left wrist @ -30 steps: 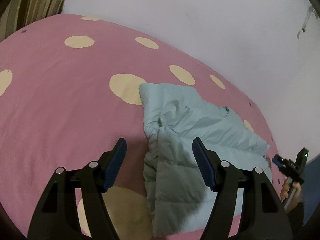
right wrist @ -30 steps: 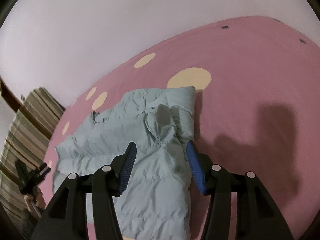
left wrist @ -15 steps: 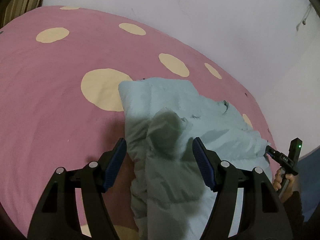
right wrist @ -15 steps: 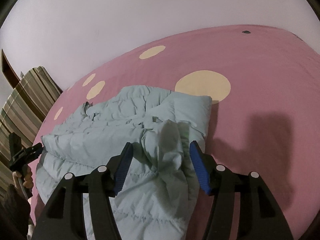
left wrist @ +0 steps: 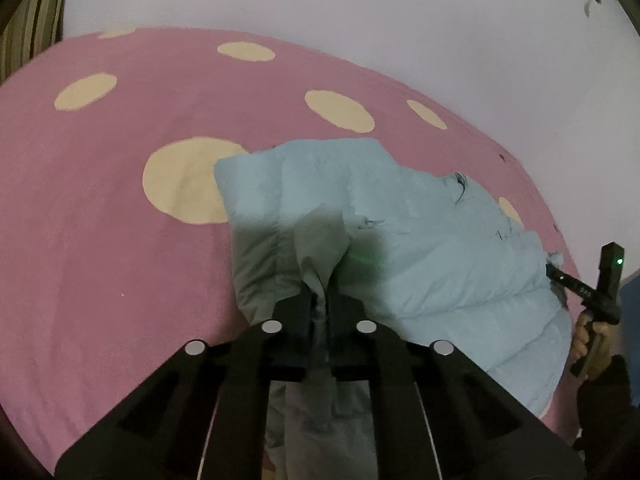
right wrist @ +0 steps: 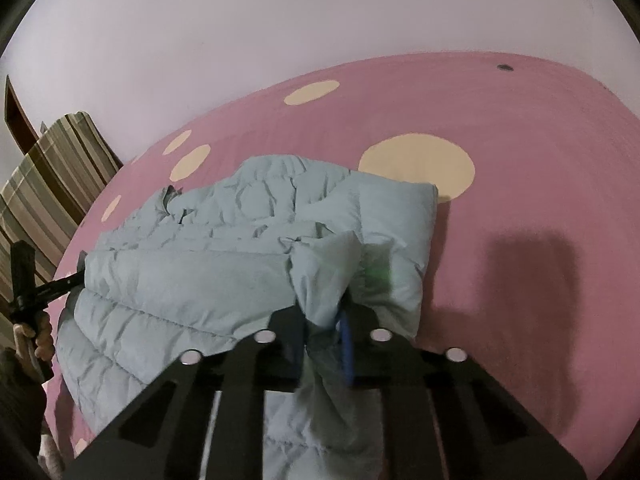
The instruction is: Fold large clothes
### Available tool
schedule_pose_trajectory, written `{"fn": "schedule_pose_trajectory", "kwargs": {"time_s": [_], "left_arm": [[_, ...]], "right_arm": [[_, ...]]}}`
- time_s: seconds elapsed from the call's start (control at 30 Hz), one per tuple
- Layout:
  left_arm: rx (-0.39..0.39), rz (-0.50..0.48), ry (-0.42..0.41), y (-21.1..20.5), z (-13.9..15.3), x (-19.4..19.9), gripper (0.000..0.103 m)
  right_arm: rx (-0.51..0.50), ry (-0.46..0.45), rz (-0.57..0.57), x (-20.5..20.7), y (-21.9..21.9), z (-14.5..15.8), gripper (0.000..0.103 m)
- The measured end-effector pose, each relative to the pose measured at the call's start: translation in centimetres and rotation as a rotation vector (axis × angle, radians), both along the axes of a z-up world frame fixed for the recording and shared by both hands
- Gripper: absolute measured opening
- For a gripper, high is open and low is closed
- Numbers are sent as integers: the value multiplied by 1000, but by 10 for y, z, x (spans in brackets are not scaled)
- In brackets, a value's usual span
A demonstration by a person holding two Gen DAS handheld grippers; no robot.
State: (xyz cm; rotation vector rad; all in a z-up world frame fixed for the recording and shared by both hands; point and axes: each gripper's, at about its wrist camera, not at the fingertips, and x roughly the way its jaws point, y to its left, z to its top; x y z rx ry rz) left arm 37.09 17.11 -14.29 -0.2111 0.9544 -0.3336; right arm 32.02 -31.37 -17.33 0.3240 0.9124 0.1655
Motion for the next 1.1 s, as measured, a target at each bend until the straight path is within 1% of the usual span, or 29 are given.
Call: {"fn": "schedule_pose_trajectory", "kwargs": {"time_s": [0.1,0.2,0.3,0.43,0.53,0.6,0.67,0.7,0.77,0.83,0.93,1.1], "left_arm": [[18,4,-45,-2,14,-9,3],[24,8,-118,-2,38,-19,3],[34,14,-160,-4,55,-16,3],[82,31,-208,-12,75,0,3],[107,64,-228,-17,85,24,3],[140,90,-232,-21,86,41,3],[189,114,-223,-27,80,62,2],[205,128,-201,-30,72,75,2],[229,144,-156,-33,55,91,2],[255,156,-102,-35,32,105,2],[285,167,-41,-35,3,117,2],[303,180,-4,-34,-21,122,2]], "right_arm": [[-25,-32,-9,-9,2,11,7],[-36,-66,-22,-17,0,23,6],[-34,-104,-38,-17,-3,39,5],[-38,-146,-58,-3,-5,58,5],[-44,-167,-79,21,-6,68,5],[-37,-168,-89,39,-7,71,5],[-31,-151,-102,62,-7,67,5],[-30,-140,-106,70,-7,64,5],[-21,-86,-114,91,-6,48,5],[-33,-34,-118,104,-5,30,5],[-59,36,-120,114,-2,2,5],[-72,109,-130,118,-1,-33,5]]}}
